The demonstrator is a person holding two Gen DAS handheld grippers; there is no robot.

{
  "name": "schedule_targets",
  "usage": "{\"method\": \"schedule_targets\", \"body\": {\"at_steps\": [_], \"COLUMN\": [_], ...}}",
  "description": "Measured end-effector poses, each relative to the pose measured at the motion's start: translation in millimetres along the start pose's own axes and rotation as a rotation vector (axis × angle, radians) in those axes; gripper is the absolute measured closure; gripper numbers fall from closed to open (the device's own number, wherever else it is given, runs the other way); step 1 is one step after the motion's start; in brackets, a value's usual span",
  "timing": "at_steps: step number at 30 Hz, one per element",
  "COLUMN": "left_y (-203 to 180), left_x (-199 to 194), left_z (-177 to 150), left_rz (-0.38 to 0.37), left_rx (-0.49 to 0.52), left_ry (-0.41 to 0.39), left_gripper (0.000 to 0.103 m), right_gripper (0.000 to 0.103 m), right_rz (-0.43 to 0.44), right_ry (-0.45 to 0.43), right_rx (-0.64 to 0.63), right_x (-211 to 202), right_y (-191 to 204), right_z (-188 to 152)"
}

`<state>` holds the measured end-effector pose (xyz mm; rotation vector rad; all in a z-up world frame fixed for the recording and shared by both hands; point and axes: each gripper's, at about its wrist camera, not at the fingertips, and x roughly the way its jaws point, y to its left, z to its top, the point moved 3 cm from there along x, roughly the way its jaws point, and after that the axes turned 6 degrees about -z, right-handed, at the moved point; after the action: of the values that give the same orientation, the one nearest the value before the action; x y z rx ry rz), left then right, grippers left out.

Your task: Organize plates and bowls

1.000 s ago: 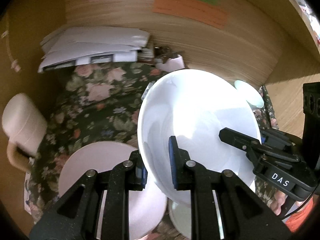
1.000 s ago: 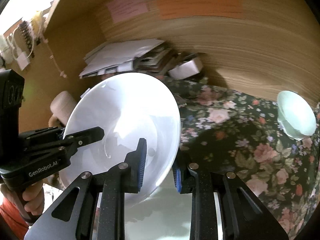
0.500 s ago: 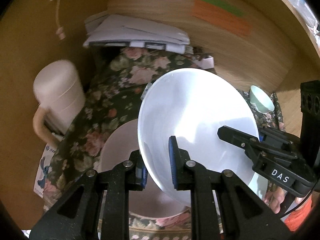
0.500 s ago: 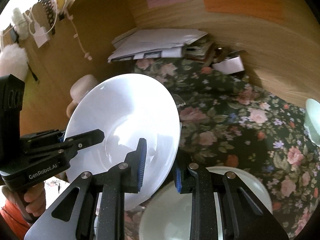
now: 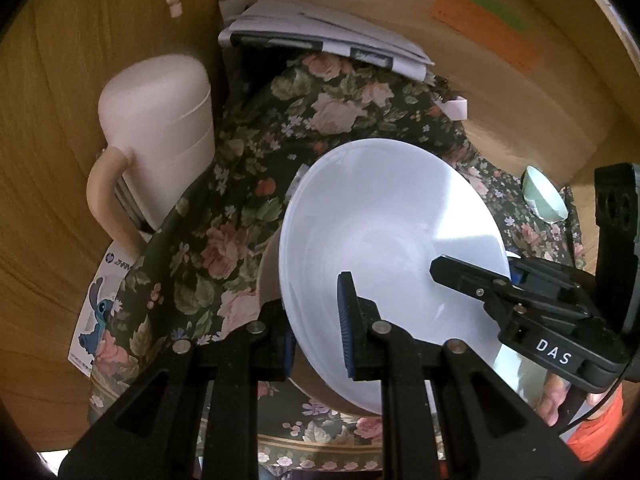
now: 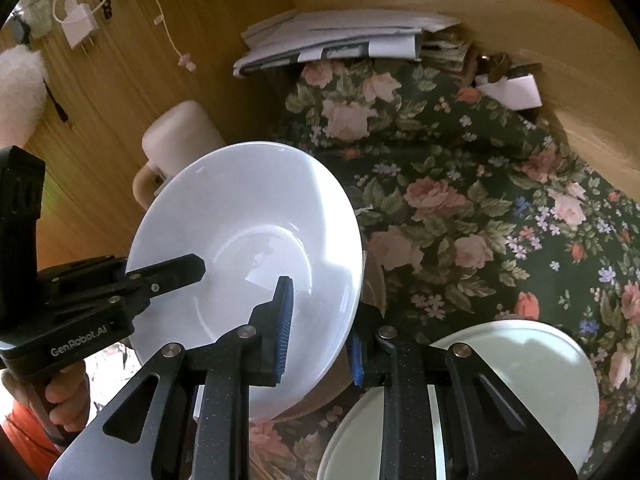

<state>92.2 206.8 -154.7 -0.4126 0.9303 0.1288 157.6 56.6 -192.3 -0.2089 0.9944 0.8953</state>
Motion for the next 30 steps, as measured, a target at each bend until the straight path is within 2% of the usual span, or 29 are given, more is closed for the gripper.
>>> {"method": "schedule_targets", "body": {"at_steps": [7,12,19,30], "left_y": [5.3,3.8,2.9,-0.4], "left_x": [12.8,19.9,24.8,30.3], "left_z": [-5.1,-8.3,-8.0,-5.5], "left_rz": [-0.010,-0.001,0.006,0.054], "left_rx": [-0.007,0.013,0.015,0.052], "left_ry": [0.031,0.033,0.034,0.019], "left_gripper": [0.085,0.085,0.085,0.085], "right_gripper": [0.081,0.080,0.079,0.078], "right_rz": [-0.023,-0.072,-0.037,-0.082], "right_ry": [0.034,0.017,0.023,0.010], "right_rx": [-0.023,-0.080,-0.051,-0.118], "right_x": [8.1,3.8,-2.0,-10.5], "right_y": [-1.2,2.2,-6.7,-2.0], "right_z": [-5.4,-7.6,-5.2,-9.3]}}
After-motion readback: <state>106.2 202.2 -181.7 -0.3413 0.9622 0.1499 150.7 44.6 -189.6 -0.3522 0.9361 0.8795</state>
